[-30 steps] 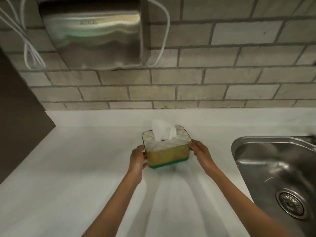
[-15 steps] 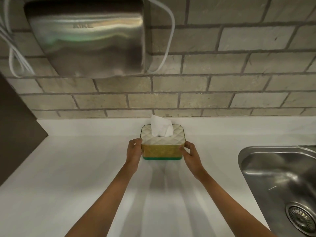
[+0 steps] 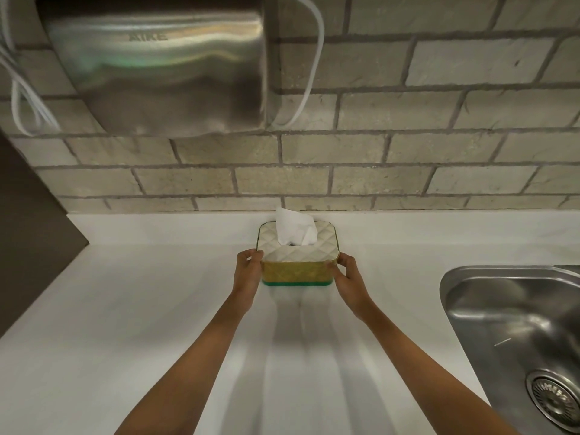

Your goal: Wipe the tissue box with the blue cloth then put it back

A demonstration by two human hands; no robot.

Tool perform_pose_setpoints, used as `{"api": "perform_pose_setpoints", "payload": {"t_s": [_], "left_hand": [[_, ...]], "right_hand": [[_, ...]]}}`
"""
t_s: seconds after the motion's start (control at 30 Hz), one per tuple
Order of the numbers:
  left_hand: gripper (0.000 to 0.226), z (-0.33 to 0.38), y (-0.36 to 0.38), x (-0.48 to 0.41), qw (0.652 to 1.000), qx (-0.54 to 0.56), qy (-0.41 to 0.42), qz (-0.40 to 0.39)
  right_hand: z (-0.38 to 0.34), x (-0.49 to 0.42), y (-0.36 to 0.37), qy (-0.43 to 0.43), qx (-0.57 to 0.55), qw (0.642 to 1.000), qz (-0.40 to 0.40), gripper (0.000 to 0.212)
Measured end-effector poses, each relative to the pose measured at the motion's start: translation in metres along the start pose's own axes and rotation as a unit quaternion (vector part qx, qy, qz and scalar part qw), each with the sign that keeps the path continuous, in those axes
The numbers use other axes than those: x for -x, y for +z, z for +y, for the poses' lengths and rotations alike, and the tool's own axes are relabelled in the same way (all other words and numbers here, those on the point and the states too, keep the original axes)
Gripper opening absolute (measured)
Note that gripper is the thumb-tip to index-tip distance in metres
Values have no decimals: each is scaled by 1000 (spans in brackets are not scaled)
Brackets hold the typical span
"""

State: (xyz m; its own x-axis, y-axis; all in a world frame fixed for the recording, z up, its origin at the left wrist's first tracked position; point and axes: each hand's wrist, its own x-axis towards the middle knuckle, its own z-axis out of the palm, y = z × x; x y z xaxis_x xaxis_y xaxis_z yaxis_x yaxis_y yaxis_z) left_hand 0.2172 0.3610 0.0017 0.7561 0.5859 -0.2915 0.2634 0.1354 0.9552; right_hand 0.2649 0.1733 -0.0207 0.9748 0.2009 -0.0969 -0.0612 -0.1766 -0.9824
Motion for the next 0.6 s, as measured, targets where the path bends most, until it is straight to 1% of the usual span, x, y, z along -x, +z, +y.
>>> {"api": "perform_pose_setpoints", "payload": {"t_s": [0.37,0.5,0.6], "left_hand": [[33,-2,0,-4,1000,5,-8,-5],[25,-3,0,-5,1000,3,-5,-15],[34,-6,-1,-7,1000,-12,-1,-25]], "right_hand": [[-7,2,-1,15,5,1000,-11,46],[-9,4,-1,16,7,1000,-12,47],[-10,4,-1,22,8,1000,-21,49]]}}
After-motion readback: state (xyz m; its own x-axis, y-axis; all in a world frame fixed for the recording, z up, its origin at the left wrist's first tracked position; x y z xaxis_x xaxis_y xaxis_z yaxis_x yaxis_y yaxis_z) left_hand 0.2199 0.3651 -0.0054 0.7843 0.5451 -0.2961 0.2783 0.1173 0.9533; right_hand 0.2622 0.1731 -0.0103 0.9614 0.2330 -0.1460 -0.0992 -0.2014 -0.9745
